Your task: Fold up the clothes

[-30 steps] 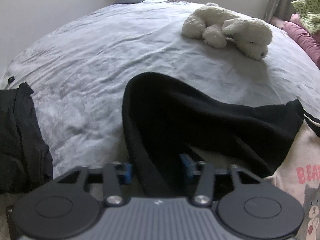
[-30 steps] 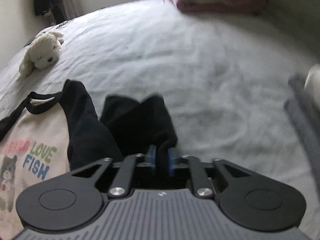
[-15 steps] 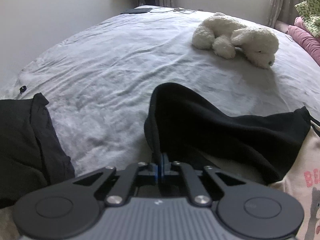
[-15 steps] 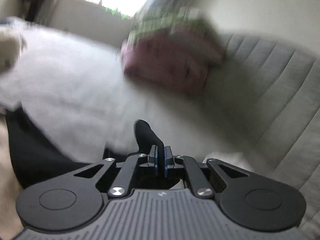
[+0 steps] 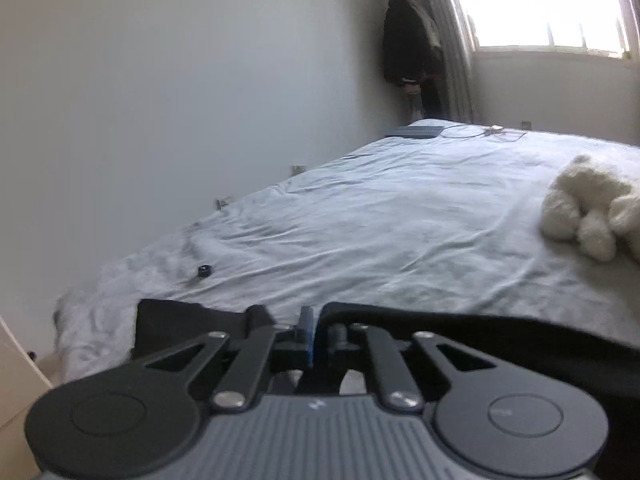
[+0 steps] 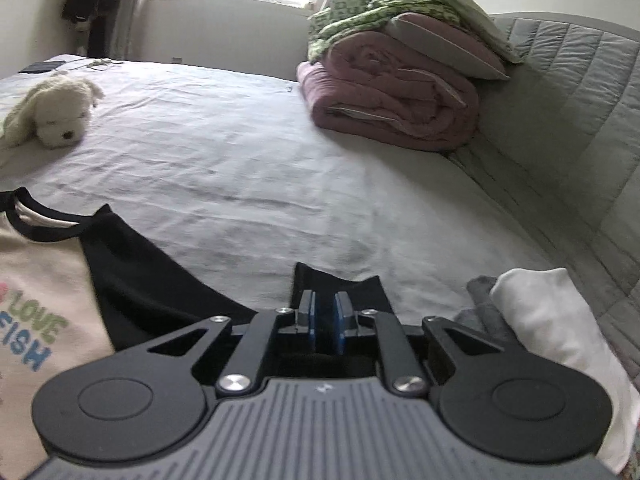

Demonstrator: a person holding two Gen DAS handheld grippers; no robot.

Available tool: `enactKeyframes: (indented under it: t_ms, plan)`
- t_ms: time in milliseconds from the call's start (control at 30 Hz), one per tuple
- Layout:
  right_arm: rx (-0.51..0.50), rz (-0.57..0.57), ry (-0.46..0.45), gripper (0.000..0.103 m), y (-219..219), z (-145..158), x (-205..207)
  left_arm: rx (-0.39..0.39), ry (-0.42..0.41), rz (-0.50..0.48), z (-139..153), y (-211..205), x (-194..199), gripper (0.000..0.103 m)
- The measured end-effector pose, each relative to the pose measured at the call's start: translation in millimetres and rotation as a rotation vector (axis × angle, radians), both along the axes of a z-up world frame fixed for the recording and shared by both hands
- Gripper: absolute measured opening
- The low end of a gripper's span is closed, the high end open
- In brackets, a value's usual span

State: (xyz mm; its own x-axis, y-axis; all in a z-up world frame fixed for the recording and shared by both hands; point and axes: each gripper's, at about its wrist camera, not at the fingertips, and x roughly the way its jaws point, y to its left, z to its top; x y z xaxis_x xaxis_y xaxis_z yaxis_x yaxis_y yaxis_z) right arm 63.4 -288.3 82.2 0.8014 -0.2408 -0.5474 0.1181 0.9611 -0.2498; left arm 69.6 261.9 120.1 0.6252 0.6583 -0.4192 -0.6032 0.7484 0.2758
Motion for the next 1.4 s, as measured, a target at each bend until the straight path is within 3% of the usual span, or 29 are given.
enactKeyframes:
  t_ms: [33,133,267,333,700,867,1000,1133,1267,1333,1400]
  plan:
    - [0.001,0.005,0.002,0.014,1,0,0,0.027,0.012,-0.018,-1,-4,1,0.039]
    - [0.010,0.017,0.008,0.014,5,-1,0,0.088,0.045,-0.064,-5,-12,4,0.042]
    - [0.024,0.030,0.016,0.014,7,-1,-1,0.026,0.051,-0.038,-3,-1,5,0.042]
    - [0.029,0.031,0.017,0.015,6,-1,-1,0.001,0.047,-0.025,-2,2,1,0.050]
    - [0.137,0.051,0.038,0.015,-1,1,0,-0.120,-0.028,0.054,6,31,-8,0.065]
    - [0.153,0.072,0.055,0.015,2,-1,1,-0.181,-0.043,0.027,7,38,-5,0.071]
    - [0.172,0.071,0.054,0.015,0,0,0,-0.267,-0.127,0.048,14,49,-12,0.071]
    - [0.191,0.062,0.047,0.015,-4,2,1,-0.206,-0.210,0.088,25,46,-21,0.075]
    - [0.208,0.056,0.044,0.015,-6,2,1,-0.186,-0.281,0.242,33,58,-33,0.081]
    - [0.209,0.058,0.045,0.015,-5,2,1,-0.193,-0.289,0.274,34,64,-36,0.082]
    - [0.211,0.064,0.049,0.015,-5,1,1,-0.199,-0.255,0.239,30,62,-31,0.082]
